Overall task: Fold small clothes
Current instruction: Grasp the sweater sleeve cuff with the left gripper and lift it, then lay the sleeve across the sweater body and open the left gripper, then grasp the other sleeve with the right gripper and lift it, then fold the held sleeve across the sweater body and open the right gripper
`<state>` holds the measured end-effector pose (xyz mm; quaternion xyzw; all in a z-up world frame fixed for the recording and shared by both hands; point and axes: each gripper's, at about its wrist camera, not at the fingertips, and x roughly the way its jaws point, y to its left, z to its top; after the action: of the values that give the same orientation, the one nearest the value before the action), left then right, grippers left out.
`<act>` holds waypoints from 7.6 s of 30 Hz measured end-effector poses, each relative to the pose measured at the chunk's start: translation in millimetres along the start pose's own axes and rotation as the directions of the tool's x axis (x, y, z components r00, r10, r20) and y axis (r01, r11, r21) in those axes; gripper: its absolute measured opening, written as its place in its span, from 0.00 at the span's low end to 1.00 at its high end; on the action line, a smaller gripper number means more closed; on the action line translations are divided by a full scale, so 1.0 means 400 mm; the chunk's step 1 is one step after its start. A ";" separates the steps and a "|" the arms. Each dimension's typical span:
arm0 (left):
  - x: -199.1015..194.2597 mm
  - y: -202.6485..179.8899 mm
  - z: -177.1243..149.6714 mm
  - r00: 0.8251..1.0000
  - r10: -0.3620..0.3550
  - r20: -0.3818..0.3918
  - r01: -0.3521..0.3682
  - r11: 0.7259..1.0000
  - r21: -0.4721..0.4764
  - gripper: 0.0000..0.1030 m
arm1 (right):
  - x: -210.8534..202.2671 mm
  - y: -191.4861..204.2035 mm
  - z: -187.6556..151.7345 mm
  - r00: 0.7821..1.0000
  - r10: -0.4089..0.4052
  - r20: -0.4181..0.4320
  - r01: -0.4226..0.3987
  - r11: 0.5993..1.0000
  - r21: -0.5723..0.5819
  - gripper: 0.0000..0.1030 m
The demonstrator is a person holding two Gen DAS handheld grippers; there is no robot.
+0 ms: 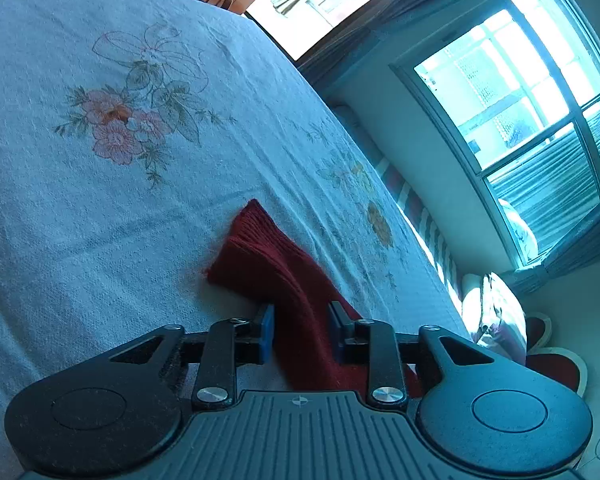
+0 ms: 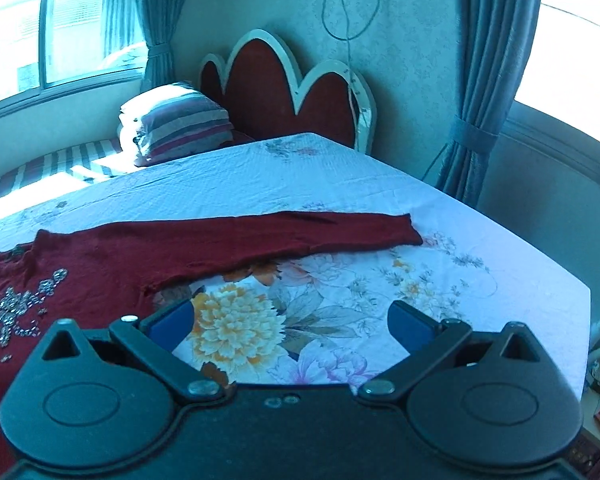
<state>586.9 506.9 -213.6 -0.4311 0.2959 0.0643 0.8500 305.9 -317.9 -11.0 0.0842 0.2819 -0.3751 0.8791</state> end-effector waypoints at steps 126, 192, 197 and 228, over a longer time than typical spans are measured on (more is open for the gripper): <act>0.193 -0.858 -0.608 0.959 0.276 0.069 -0.237 0.642 0.730 0.99 | 0.508 0.401 0.084 0.714 0.652 -0.254 -0.645 0.754 0.124 0.14; -0.290 -0.555 -0.581 0.888 0.408 0.211 -0.450 0.678 0.581 0.99 | 0.593 -0.275 0.257 0.866 0.491 0.096 -0.467 0.726 0.505 0.08; -0.364 -0.434 -0.488 0.870 0.434 0.235 -0.487 0.677 0.552 0.99 | 0.471 0.024 0.306 0.780 0.618 0.095 -0.610 0.719 0.333 0.08; -0.469 -0.286 -0.416 0.941 0.305 0.145 -0.336 0.801 0.496 0.99 | 0.064 0.858 -0.130 0.549 0.760 -0.346 -0.818 0.403 -0.411 0.47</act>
<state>400.9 334.8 -104.7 -0.1303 0.3459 0.1385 0.9188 540.4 -73.2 -90.0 -0.0190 0.3448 0.1831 0.9204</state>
